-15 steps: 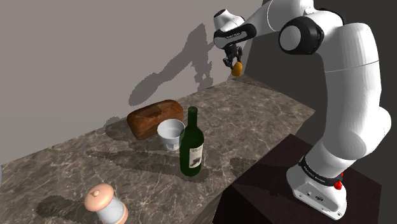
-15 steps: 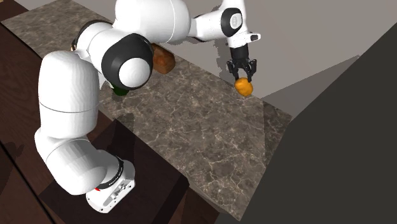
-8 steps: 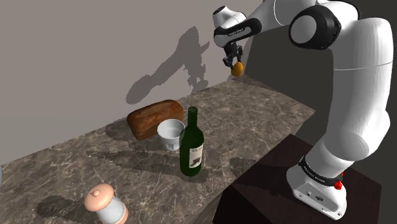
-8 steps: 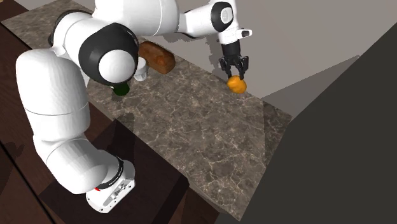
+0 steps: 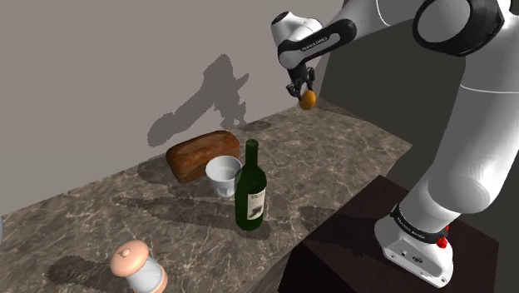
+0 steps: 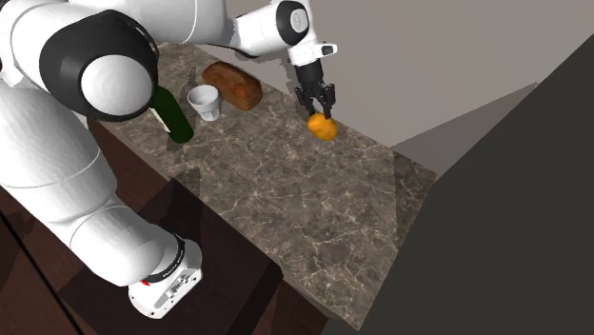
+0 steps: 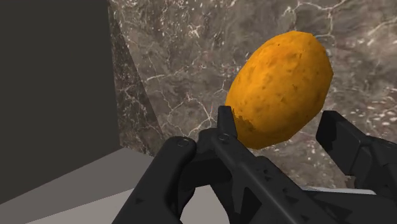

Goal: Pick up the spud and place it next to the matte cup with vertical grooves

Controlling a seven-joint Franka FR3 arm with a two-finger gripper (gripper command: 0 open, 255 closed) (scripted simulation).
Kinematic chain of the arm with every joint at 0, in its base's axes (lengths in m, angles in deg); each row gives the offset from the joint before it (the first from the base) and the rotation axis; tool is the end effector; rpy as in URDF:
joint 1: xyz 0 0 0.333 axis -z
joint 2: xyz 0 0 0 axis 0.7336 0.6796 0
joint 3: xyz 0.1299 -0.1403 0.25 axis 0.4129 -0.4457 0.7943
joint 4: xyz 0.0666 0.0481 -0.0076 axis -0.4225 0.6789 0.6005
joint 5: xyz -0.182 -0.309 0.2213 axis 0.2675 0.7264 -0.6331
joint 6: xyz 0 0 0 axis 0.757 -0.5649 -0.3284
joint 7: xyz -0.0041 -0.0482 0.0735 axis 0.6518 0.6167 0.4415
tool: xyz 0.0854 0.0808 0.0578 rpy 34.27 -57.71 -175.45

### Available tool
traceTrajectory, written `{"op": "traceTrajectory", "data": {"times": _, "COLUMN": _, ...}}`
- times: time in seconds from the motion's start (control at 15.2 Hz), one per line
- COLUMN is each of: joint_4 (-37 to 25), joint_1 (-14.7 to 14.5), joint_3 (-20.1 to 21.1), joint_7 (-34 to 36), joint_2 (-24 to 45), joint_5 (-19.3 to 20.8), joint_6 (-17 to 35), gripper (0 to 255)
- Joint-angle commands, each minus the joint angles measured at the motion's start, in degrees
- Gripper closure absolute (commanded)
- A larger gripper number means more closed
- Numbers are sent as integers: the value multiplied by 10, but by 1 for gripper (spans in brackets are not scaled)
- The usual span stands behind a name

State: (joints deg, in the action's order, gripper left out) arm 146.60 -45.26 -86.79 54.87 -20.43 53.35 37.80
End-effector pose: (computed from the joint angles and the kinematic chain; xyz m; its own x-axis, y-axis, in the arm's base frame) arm 0.6262 -0.1245 0.3453 0.9716 -0.2013 -0.1242 -0.1206 -0.8733 0.4720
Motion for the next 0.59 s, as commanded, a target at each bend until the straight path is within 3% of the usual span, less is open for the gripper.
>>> {"op": "traceTrajectory", "data": {"times": 0.0, "joint_4": 33, "joint_1": -14, "joint_3": 8, "joint_7": 24, "joint_2": -26, "joint_5": 0, "joint_6": -4, "gripper": 255}}
{"op": "traceTrajectory", "data": {"times": 0.53, "joint_4": 140, "joint_1": -68, "joint_3": 50, "joint_7": 114, "joint_2": -111, "joint_5": -13, "joint_6": -24, "gripper": 255}}
